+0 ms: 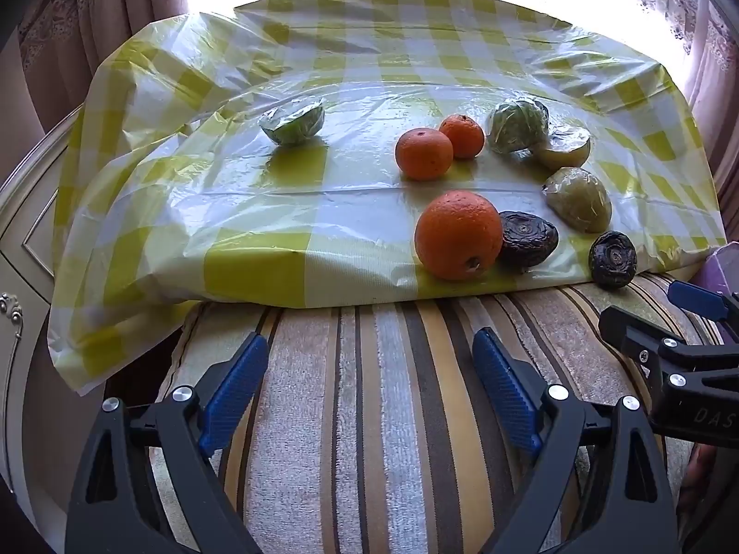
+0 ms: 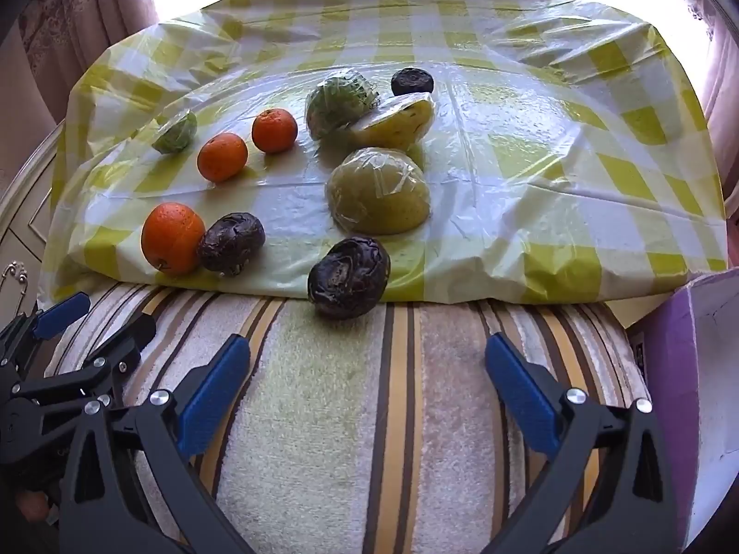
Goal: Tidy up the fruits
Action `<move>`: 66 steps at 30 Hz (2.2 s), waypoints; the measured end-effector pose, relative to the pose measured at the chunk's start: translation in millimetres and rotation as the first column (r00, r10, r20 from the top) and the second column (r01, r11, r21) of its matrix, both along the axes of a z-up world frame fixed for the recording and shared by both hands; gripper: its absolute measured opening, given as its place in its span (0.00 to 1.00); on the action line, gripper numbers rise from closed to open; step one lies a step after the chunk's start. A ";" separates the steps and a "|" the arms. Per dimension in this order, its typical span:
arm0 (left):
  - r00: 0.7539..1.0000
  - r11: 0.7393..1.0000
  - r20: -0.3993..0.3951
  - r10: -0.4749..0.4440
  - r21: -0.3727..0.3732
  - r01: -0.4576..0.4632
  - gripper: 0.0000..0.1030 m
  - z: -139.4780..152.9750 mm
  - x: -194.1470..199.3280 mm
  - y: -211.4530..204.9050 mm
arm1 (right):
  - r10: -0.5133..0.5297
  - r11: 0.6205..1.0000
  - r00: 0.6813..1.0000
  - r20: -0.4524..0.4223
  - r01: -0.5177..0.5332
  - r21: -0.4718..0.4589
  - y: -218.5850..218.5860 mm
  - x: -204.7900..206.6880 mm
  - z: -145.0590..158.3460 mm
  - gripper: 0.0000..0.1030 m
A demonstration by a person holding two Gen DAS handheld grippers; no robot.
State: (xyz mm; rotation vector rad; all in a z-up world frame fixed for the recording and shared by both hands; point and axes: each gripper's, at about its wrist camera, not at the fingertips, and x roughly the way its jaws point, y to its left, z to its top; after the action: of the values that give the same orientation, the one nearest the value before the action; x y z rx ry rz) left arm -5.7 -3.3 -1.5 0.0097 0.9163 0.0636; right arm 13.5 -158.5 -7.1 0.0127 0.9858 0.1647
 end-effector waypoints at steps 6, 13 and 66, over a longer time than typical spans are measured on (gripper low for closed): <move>1.000 0.997 0.003 0.019 -0.071 -0.019 0.84 5.9 -0.7 5.2 | -0.004 0.999 0.999 0.043 0.002 0.039 -11.9 1.9 -0.5 0.99; 1.000 0.996 0.012 0.023 -0.084 -0.022 0.84 -1.9 0.7 5.2 | -0.036 0.999 0.996 0.087 0.033 0.039 -5.5 1.5 -4.0 0.99; 1.000 0.999 0.003 0.021 -0.041 -0.021 0.84 -4.4 3.1 0.1 | -0.040 0.999 0.989 0.145 0.041 -0.003 -3.6 -2.9 -3.7 0.99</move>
State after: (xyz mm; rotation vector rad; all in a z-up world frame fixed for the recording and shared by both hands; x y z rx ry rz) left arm -2.6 -3.2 -6.0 -0.0385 0.9139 0.0642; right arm 10.6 -162.1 -10.8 0.0155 0.8407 0.1239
